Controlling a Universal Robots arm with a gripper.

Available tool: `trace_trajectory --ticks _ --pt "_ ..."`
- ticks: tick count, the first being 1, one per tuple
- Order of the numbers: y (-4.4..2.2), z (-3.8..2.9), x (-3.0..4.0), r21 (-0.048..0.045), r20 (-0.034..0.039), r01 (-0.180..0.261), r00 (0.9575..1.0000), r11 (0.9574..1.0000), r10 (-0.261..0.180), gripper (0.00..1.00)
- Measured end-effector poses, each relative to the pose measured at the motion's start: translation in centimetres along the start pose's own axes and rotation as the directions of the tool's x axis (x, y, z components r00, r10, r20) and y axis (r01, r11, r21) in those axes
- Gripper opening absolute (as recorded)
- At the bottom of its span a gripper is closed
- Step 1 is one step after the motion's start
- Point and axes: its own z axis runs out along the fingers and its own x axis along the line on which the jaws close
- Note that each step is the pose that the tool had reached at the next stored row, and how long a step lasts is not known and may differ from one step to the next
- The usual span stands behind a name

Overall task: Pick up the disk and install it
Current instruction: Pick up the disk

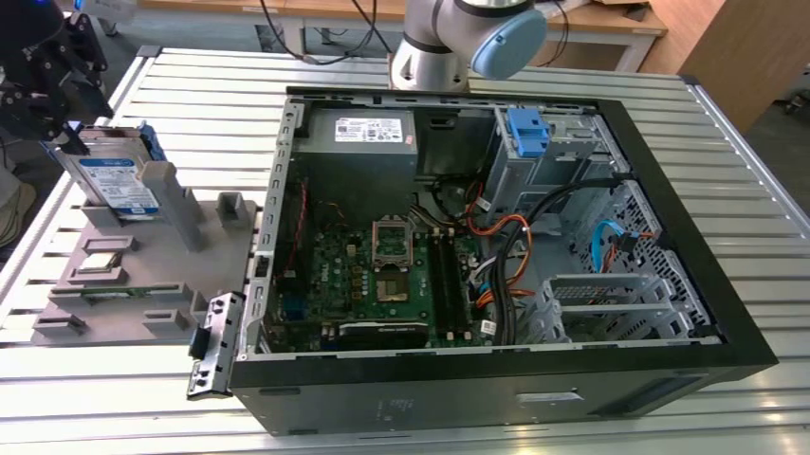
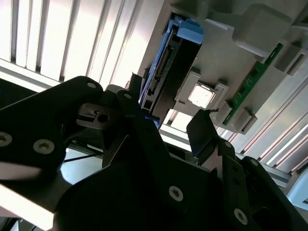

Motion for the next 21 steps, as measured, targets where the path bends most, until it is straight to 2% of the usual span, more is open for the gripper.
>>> trace_trajectory --ticks 5,8,12,21 --pt "-0.01 0.45 0.03 -0.0006 -0.0003 0.009 1.0000 1.0000 -0.009 0.65" --pt "-0.02 0.61 0.04 -0.0026 -0.0011 0.042 0.9991 0.9991 -0.042 0.65" --pt "-0.02 0.78 0.05 -0.0057 -0.0021 0.089 0.9960 0.9960 -0.089 0.65" --pt "-0.05 1.59 0.10 -0.0068 -0.0023 0.106 0.9943 0.9943 -0.106 0.65"
